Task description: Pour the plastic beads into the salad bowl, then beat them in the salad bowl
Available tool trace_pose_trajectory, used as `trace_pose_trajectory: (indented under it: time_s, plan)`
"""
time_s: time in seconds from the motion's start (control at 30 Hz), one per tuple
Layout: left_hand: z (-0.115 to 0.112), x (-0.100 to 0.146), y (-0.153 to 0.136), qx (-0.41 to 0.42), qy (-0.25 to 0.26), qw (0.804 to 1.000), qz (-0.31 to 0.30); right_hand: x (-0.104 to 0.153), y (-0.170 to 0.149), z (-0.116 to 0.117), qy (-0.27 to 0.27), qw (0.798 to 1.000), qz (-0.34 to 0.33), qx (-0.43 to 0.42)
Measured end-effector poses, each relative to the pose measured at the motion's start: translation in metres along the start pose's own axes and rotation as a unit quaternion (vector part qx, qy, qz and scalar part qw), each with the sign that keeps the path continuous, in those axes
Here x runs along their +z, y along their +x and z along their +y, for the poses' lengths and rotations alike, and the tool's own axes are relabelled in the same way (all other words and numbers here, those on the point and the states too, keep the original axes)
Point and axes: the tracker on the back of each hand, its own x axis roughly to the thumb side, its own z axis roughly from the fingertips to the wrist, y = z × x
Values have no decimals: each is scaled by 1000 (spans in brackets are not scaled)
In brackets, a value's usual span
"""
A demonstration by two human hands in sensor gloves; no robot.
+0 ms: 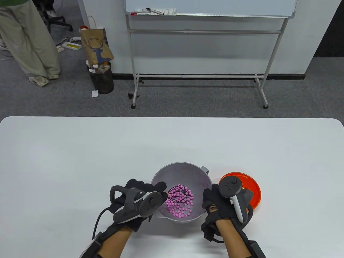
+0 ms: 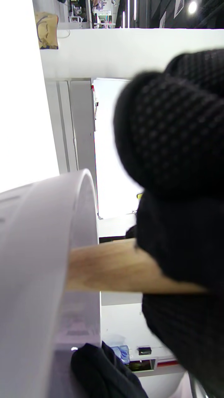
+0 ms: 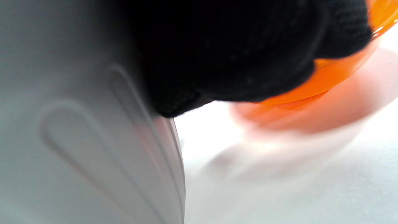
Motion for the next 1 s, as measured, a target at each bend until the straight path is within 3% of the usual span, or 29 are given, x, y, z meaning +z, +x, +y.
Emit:
trace_pose_trajectory:
  time_s: [0.37, 0.5, 0.87, 1.0]
  plan:
    - [23, 0, 6, -6, -81, 997, -20, 0, 0, 0, 1, 1000, 0, -1]
    - [19, 1, 11, 70, -92, 992, -55, 0, 0, 0, 0, 1000, 0, 0]
    - [-6, 0, 8, 14, 2, 1000, -7, 0, 0, 0, 0, 1000, 0, 0]
    - [-7, -1, -3, 15, -3, 1000, 11, 0, 0, 0, 0, 1000, 0, 0]
